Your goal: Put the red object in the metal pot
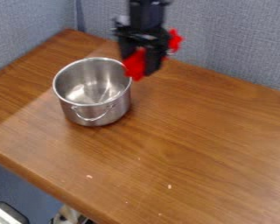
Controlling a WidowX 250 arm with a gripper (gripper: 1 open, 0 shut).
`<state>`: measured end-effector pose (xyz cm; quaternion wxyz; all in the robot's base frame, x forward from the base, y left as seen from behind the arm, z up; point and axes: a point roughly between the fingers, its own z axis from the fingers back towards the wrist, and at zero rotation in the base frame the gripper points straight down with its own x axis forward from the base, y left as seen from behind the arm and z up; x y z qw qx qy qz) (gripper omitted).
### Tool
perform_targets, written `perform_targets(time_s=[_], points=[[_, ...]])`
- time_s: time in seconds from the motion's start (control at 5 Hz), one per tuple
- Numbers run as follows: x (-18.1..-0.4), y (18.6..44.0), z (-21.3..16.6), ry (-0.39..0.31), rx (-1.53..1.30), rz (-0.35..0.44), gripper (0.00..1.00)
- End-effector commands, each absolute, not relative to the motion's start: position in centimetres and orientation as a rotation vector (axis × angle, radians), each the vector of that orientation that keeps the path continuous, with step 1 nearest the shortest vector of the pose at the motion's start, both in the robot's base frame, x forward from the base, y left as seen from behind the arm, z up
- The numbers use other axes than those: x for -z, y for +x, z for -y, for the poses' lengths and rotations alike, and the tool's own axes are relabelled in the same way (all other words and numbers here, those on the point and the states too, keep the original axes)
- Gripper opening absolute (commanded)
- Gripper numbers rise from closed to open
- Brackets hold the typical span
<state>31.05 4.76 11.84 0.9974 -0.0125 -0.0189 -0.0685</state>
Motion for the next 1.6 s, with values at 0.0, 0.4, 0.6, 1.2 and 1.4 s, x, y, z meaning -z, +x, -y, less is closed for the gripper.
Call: perform_targets(time_s=[0.0, 0.4, 0.6, 1.2, 1.4], points=[[-12.5, 28.6, -7.5, 0.019, 0.080, 0.077, 0.00], [-13.0, 27.1, -7.3, 0.040, 0.061, 0.089, 0.00], [-14.7, 27.6, -4.9, 0.022, 0.094, 0.111, 0.00], [-10.3, 26.2, -9.3, 0.082, 0.078, 0.049, 0.00], [-11.1, 25.8, -8.1, 0.055, 0.128, 0.060, 0.00]])
